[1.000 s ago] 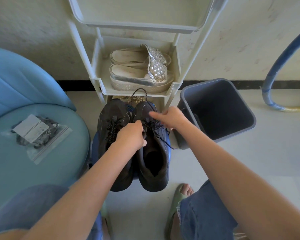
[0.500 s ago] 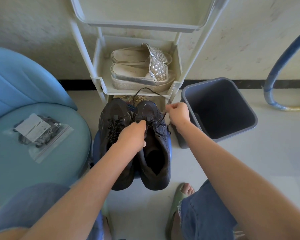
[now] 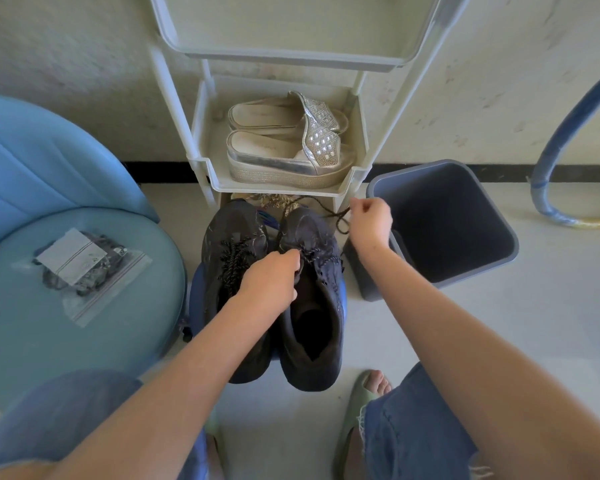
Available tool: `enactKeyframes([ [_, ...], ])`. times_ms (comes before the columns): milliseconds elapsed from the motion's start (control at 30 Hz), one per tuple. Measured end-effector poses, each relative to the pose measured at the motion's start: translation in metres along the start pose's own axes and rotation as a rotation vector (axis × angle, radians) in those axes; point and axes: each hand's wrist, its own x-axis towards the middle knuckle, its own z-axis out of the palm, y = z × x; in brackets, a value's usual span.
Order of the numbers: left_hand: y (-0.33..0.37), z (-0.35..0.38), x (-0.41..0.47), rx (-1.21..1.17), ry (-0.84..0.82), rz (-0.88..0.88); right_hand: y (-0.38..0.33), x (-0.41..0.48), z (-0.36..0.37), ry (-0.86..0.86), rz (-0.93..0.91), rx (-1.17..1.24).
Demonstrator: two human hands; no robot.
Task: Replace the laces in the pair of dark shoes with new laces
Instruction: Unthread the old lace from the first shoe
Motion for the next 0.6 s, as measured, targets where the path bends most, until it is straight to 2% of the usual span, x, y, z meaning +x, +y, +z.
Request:
enactKeyframes([
  [33, -0.001, 0.000, 0.001, -0.017, -0.003, -0.002, 0.000, 0.003, -0.003, -0.050, 0.035, 0.002],
  [100, -0.004, 0.001, 0.003, -0.056, -0.001, -0.015, 0.001, 0.003, -0.006, -0.229, 0.034, -0.209],
  [133, -0.005, 0.001, 0.004, -0.074, 0.000, -0.027, 0.001, 0.002, -0.006, -0.248, -0.031, -0.319],
  [200, -0.006, 0.002, 0.007, -0.100, 0.005, -0.063, -0.004, -0.005, -0.005, -0.284, -0.206, -0.361],
  [300, -0.003, 0.005, 0.008, -0.053, 0.054, -0.084, -0.009, -0.018, 0.002, -0.636, -0.325, -0.523],
  [333, -0.002, 0.006, 0.008, -0.037, 0.075, -0.084, -0.008, -0.019, 0.004, -0.693, -0.348, -0.609],
  [533, 0.000, 0.008, 0.010, -0.023, 0.146, -0.072, -0.005, -0.017, 0.000, -0.852, -0.418, -0.673],
  [600, -0.001, 0.007, 0.010, -0.079, 0.134, -0.096, -0.002, -0.019, 0.002, -0.824, -0.430, -0.657],
])
